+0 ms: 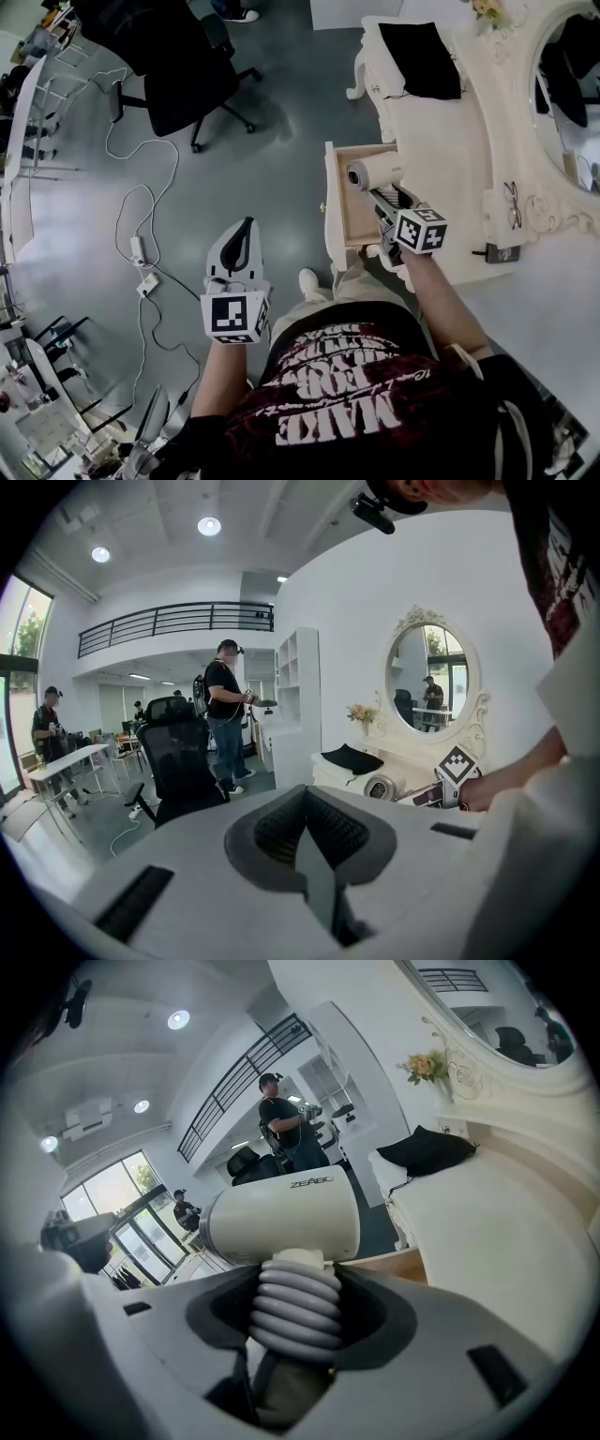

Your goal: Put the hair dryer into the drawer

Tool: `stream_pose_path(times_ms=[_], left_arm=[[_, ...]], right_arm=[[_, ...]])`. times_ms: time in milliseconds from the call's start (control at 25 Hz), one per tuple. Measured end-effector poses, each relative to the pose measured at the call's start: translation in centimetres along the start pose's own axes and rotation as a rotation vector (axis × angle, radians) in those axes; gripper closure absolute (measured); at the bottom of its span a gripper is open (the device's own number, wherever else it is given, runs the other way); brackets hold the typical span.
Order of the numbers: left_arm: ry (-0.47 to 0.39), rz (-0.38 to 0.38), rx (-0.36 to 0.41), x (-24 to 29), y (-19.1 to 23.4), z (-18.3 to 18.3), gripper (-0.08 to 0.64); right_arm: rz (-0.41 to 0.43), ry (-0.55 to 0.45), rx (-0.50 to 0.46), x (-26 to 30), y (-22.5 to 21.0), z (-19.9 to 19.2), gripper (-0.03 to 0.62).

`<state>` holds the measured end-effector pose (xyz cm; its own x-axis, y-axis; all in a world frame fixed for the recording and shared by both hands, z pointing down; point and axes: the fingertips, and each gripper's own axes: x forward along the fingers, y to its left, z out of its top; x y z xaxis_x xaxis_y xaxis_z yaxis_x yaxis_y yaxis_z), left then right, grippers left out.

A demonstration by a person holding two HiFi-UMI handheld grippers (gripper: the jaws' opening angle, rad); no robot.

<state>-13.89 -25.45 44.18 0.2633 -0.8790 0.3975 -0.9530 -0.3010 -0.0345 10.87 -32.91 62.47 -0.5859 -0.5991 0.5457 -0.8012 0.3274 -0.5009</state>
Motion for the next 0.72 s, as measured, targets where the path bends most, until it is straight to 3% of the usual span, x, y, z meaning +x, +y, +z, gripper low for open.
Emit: stream_pose_path(times_ms=[720], left_arm=[[0.032,-0.001,-0.037,2.3,0.1,-3.6,0.555]], right_arm=[[-0.110,0.122,0.033,5.3,-5.6,-6.4,0.362]])
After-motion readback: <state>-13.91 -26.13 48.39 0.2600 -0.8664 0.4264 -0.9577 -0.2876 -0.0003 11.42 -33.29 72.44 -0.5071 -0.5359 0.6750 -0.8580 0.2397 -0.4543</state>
